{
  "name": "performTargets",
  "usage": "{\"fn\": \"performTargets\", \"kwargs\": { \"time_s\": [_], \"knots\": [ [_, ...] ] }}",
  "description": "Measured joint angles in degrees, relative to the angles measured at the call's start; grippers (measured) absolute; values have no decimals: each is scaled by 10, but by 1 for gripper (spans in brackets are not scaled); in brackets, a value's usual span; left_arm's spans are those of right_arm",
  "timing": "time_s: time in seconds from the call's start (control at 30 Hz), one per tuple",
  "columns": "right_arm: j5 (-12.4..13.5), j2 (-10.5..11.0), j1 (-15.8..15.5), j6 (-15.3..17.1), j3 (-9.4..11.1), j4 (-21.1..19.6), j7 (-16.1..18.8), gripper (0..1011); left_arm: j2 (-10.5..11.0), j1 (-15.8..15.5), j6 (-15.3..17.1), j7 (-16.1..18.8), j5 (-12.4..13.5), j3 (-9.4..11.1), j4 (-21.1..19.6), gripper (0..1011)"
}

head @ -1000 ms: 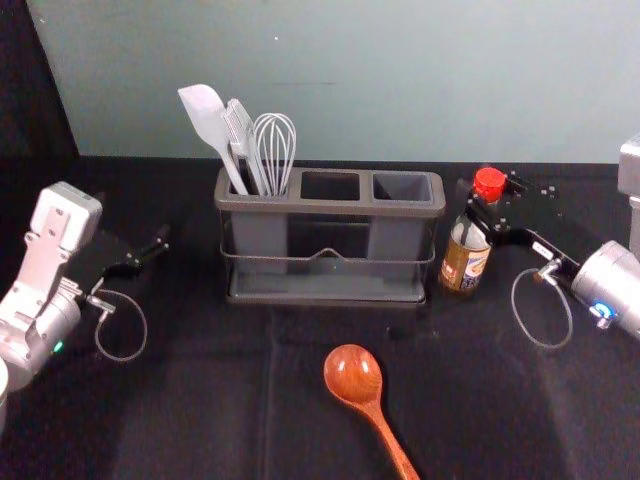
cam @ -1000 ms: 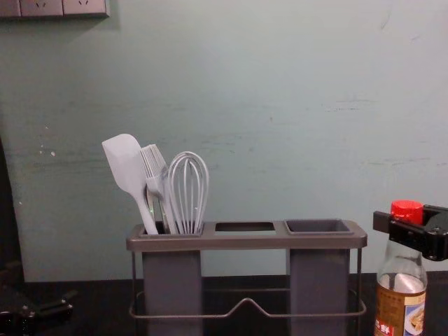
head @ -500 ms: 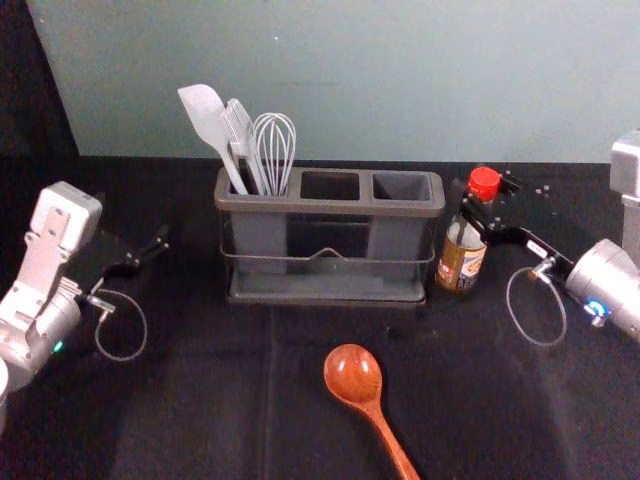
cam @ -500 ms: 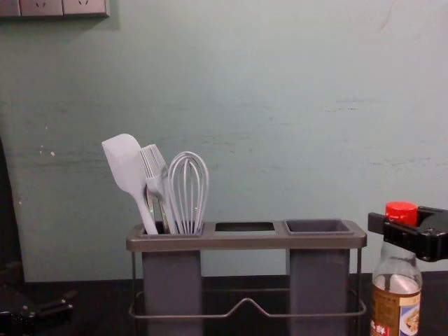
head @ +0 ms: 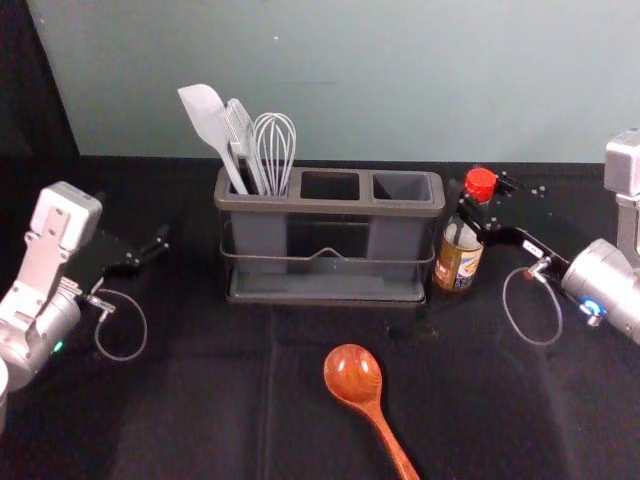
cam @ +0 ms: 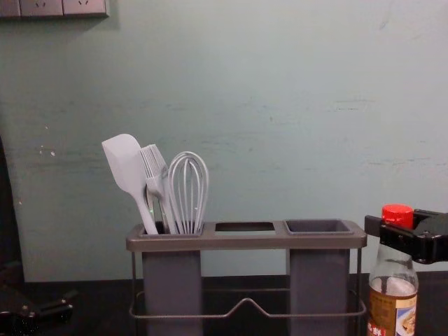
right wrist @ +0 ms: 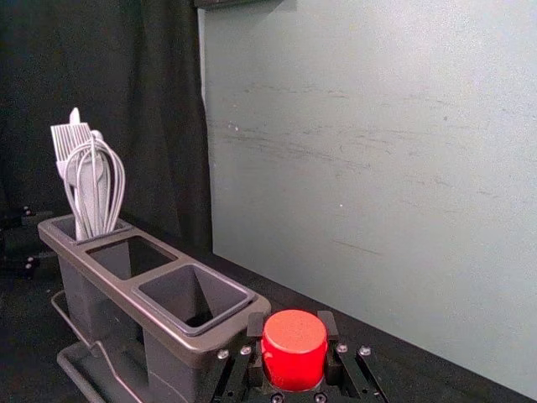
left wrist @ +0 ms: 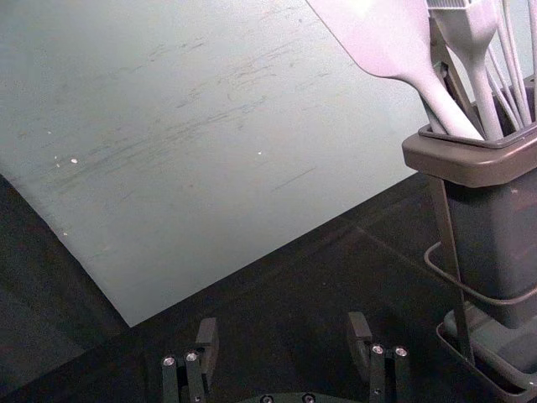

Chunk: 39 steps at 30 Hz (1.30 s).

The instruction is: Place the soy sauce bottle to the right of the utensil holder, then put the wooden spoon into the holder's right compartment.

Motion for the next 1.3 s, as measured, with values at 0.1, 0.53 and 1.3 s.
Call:
{"fn": "performTargets", "kwargs": {
  "time_s": [0.1, 0.53, 1.3],
  "knots": [
    [2, -2, 0, -1, 1, 2, 0, 397, 0, 0, 0, 0, 0, 0, 0, 1005],
    [12, -1, -2, -11, 14, -19, -3, 818, 0, 0, 0, 0, 0, 0, 0, 1005],
    [6, 48, -152, 18, 21, -196, -29, 1002, 0, 0, 0, 0, 0, 0, 0, 1005]
  ]
}}
